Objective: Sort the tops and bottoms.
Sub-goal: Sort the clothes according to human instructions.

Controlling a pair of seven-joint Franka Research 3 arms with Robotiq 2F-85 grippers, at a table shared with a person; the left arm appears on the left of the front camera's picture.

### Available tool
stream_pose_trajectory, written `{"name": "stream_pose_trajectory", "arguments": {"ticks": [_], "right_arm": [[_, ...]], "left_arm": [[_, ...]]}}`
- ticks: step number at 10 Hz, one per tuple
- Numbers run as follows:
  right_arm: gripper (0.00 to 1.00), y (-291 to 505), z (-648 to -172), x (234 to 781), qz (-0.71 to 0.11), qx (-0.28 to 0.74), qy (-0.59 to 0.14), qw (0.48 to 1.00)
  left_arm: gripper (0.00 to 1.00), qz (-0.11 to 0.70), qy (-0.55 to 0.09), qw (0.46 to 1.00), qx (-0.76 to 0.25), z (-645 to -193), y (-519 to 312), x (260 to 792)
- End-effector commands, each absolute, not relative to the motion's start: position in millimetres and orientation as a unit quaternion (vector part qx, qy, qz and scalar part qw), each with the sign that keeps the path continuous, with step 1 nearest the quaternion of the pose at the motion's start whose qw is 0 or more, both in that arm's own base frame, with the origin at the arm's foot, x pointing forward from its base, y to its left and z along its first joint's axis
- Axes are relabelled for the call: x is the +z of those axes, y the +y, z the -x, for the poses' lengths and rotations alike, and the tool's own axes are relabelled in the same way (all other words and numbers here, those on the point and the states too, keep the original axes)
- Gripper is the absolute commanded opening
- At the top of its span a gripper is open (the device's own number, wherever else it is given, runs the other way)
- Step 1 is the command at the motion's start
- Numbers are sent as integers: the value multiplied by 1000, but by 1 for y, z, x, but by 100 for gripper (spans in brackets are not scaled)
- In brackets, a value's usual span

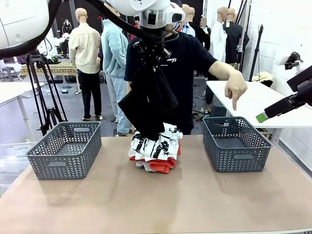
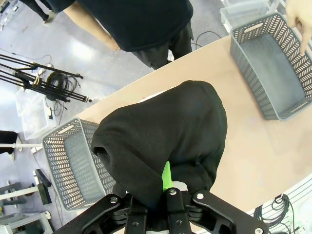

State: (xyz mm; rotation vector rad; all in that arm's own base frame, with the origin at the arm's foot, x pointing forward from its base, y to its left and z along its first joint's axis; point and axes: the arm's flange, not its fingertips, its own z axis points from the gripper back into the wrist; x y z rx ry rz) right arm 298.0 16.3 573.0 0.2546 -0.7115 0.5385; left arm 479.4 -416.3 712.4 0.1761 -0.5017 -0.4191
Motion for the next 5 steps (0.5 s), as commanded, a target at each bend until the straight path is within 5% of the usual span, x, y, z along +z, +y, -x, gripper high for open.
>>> {"name": "stream_pose_trajectory", "arguments": {"ticks": [1,2,5], "right_arm": [[100,17,-298,572,-134,259,-342,894],[100,17,-298,572,-134,259,-342,894],[100,17,-298,572,-134,259,-342,894]], "left_arm": [[0,-84,-254,941,-206,-477,-415,717],[0,-86,-246,943,-206,-479,-416,712],[0,101,-329,914,-214,-502,-489,733]]}}
